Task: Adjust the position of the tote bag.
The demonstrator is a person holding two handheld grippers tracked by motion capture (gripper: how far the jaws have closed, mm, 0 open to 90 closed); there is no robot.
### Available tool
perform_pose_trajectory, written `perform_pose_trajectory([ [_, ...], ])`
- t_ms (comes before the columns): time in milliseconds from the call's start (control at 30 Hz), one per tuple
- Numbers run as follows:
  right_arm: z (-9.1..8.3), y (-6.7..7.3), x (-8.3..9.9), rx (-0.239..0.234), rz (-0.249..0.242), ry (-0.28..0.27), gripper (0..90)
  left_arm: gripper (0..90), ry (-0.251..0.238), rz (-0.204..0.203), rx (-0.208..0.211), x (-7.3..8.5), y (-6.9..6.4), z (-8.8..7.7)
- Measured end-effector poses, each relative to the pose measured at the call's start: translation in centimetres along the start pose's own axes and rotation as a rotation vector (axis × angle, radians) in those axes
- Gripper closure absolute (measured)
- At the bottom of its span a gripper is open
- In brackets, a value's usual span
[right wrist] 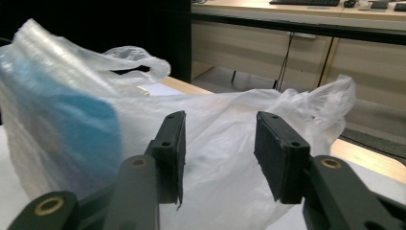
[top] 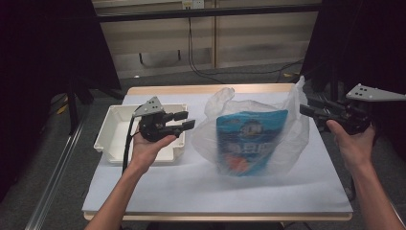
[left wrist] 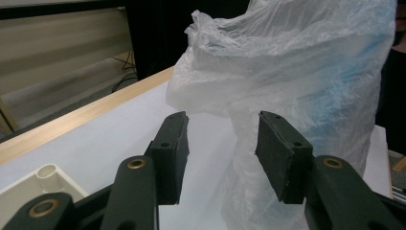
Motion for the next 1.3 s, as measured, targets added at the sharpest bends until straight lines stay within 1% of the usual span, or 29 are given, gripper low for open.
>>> perform_pose_trajectory([
  [33,0.1,-0.3,-0.2,0.002,-0.003,0.001,50.7,54.8,0.002,0.003,0.004,-0.1,0.2,0.1],
  [67,0.3,-0.6,-0.4,0.013,0.007,0.004,49.8,55.2,0.006,-0.001,0.001,-0.3,0.4,0.2],
  [167,0.7,-1.4,-1.1,0.038,0.013,0.012,45.5,55.0,0.004,-0.010,-0.012,-0.8,1.1,0.8],
  [233,1.2,-1.8,-1.7,0.051,0.015,0.024,44.0,50.9,0.012,-0.010,-0.025,-1.2,1.6,1.3],
  [267,1.8,-2.1,-2.3,0.070,0.010,0.035,43.0,51.1,0.016,-0.009,-0.019,-1.5,1.7,1.6],
  [300,1.8,-2.1,-2.3,0.070,0.010,0.035,43.0,51.1,0.019,-0.005,-0.020,-1.7,1.9,1.8],
  [333,2.1,-2.2,-2.5,0.076,0.006,0.047,43.0,51.1,0.017,0.000,-0.020,-2.0,1.9,2.1],
  [367,2.9,-2.5,-3.0,0.095,0.000,0.061,43.3,51.1,0.014,0.002,-0.006,-2.2,2.0,2.3],
  [400,2.9,-2.5,-3.0,0.095,0.000,0.061,43.3,51.1,0.014,0.002,-0.009,-2.5,2.0,2.4],
  [467,3.9,-3.1,-3.3,0.100,0.008,0.067,44.4,50.9,0.004,0.004,0.003,-2.8,1.9,2.7],
  [500,3.9,-3.1,-3.3,0.100,0.008,0.067,44.4,50.9,0.003,0.004,0.002,-3.0,1.8,2.8],
  [533,4.2,-3.3,-3.3,0.091,0.019,0.065,44.3,50.6,-0.002,0.006,0.006,-3.1,1.7,2.8],
  [567,4.4,-3.5,-3.2,0.090,0.019,0.065,43.9,50.3,-0.004,0.005,0.007,-3.1,1.7,2.9],
  [600,4.6,-3.6,-3.2,0.087,0.031,0.062,43.4,49.6,-0.010,0.004,0.010,-3.2,1.6,2.9],
  [633,4.7,-3.8,-3.0,0.083,0.039,0.065,42.1,49.1,-0.011,0.004,0.010,-3.2,1.6,2.9],
  [667,5.1,-4.0,-2.6,0.080,0.054,0.068,38.1,48.0,-0.009,0.003,0.007,-3.2,1.6,3.0],
  [733,5.3,-4.1,-2.4,0.076,0.062,0.075,36.4,47.4,-0.012,-0.003,0.003,-3.1,1.8,3.0],
  [767,5.6,-4.0,-2.2,0.078,0.059,0.081,33.3,46.2,-0.010,-0.005,-0.001,-3.2,1.9,3.0],
  [800,5.7,-3.9,-2.2,0.083,0.058,0.075,32.1,46.1,-0.013,-0.012,-0.005,-3.2,1.9,3.0],
  [900,5.8,-3.8,-2.4,0.085,0.063,0.072,31.2,45.4,-0.012,-0.005,-0.010,-3.6,1.9,3.1],
  [933,5.8,-3.8,-2.6,0.093,0.059,0.066,30.5,45.1,-0.016,-0.003,-0.009,-3.8,1.9,3.1],
  [1000,5.8,-3.8,-3.0,0.090,0.071,0.054,30.4,44.2,-0.027,0.001,-0.010,-4.3,1.8,3.1],
  [1067,5.8,-3.9,-3.2,0.097,0.071,0.053,29.3,43.4,-0.036,0.004,-0.006,-4.7,1.7,3.2],
  [1100,5.8,-3.9,-3.2,0.097,0.074,0.054,28.7,42.9,-0.033,0.005,-0.008,-4.8,1.6,3.3],
  [1167,6.0,-3.9,-3.1,0.089,0.082,0.060,27.6,41.9,-0.037,0.002,0.003,-4.8,1.4,3.6],
  [1267,6.4,-3.6,-2.7,0.064,0.076,0.081,25.9,40.3,-0.020,0.003,0.008,-4.7,1.2,4.1],
  [1300,6.5,-3.5,-2.5,0.060,0.078,0.086,25.9,39.5,-0.018,0.001,0.015,-4.6,1.2,4.2],
])
Point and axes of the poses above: each handheld gripper's, and its own axes: z roughly forward along the jaws, x roughly out of its underside, y roughly to its left, the point moved 2 cm from there along z, roughly forward along the jaws, and after that the axes turned 9 degrees about z, right-handed, at the moved point
